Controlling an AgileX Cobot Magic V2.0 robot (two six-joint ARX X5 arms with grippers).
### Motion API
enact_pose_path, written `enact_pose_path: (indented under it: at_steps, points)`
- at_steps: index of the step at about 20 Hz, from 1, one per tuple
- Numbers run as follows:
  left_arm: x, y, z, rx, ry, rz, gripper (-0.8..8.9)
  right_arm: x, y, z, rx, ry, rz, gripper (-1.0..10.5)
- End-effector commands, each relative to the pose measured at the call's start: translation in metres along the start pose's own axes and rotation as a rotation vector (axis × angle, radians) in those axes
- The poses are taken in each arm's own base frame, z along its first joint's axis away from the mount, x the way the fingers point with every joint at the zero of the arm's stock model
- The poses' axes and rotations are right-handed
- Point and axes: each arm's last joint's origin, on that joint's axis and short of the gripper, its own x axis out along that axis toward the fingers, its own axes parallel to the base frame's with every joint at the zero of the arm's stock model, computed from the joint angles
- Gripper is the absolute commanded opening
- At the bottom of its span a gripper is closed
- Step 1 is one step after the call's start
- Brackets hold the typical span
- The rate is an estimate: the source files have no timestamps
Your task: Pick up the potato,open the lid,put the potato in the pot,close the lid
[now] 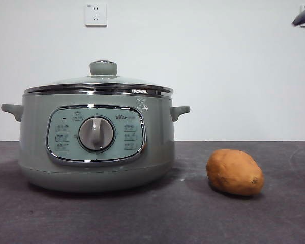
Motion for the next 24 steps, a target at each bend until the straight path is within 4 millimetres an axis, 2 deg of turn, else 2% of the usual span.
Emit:
enact_pose_path:
  at_steps: [1,4,9,13,16,19,21,22,24]
  points:
    - [-0.002,-0.009,0.008,0.075,-0.035,0.021,4.09,0.017,0.006,0.0,-0.015,0.046,-0.062,5.1]
    - [-0.005,-0.017,0.014,0.126,-0.058,0.042,4.09,0.039,0.012,-0.003,-0.036,0.113,-0.132,5.1]
    - [-0.005,-0.033,0.019,0.185,-0.078,0.051,4.09,0.103,0.016,-0.017,-0.083,0.284,-0.318,5.1]
    - [-0.001,-0.036,0.016,0.19,-0.053,0.049,4.09,0.152,0.002,-0.03,-0.079,0.39,-0.394,5.1]
    - [0.0,-0.037,0.013,0.195,-0.034,0.064,4.09,0.182,-0.011,-0.043,-0.061,0.471,-0.421,5.1]
    - [0.0,-0.036,0.011,0.201,-0.015,0.071,4.09,0.203,-0.02,-0.053,-0.053,0.522,-0.431,5.0]
    - [0.001,-0.035,0.011,0.196,-0.006,0.074,4.09,0.21,-0.024,-0.058,-0.031,0.541,-0.45,4.9]
    - [0.001,-0.035,0.011,0.195,-0.004,0.079,4.09,0.211,-0.025,-0.059,-0.02,0.542,-0.454,4.0]
    - [0.001,-0.034,0.01,0.193,0.0,0.097,4.09,0.211,-0.025,-0.059,-0.021,0.537,-0.451,0.7]
